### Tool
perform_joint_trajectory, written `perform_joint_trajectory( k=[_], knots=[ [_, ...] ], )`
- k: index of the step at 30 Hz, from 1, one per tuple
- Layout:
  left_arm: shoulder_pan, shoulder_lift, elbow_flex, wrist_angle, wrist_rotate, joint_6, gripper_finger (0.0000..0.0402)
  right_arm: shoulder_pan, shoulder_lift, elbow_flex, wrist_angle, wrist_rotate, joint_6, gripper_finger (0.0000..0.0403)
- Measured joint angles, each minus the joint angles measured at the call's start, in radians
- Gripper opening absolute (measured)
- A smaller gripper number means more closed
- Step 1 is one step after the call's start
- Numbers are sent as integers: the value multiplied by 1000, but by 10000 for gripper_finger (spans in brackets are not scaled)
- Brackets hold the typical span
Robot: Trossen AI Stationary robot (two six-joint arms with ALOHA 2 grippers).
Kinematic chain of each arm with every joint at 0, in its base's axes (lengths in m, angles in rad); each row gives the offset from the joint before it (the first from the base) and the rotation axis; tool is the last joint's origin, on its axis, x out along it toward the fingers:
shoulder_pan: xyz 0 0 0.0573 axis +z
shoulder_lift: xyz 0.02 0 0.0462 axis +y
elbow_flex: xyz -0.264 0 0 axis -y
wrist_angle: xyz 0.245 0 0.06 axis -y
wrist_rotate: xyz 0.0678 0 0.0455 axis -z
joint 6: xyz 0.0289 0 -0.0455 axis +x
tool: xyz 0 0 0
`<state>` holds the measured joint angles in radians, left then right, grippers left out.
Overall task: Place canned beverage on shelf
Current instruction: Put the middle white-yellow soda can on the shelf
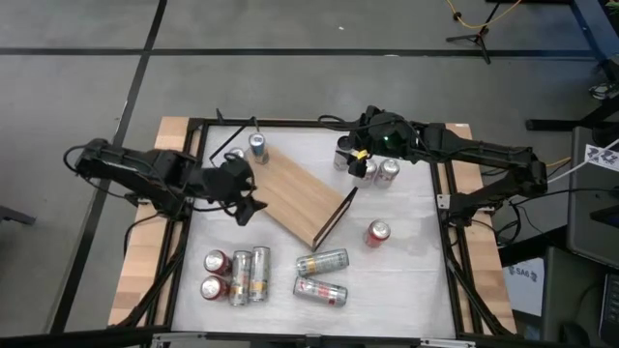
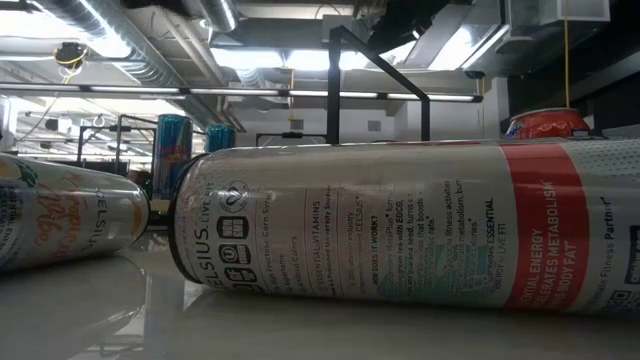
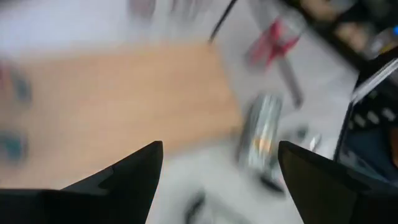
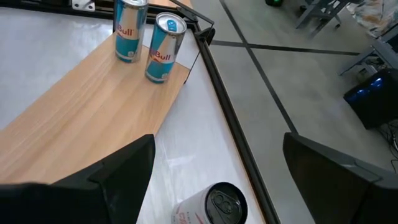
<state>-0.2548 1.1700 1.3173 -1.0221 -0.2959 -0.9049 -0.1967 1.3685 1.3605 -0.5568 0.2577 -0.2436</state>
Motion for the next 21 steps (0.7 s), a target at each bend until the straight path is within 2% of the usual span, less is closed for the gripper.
perform_joint_trajectory(
  k=[5,8,14,21],
  knots=[
    [-39,23,29,-257,277,-348,311,0,0,0,0,-10,0,349],
    [-76,22,23,-336,371,-495,311,0,0,0,0,-10,0,349],
    [-143,25,21,-365,355,-666,311,0,0,0,0,-10,0,349],
    [-193,70,21,-369,360,-753,311,0,0,0,-1,-10,0,349]
  ],
)
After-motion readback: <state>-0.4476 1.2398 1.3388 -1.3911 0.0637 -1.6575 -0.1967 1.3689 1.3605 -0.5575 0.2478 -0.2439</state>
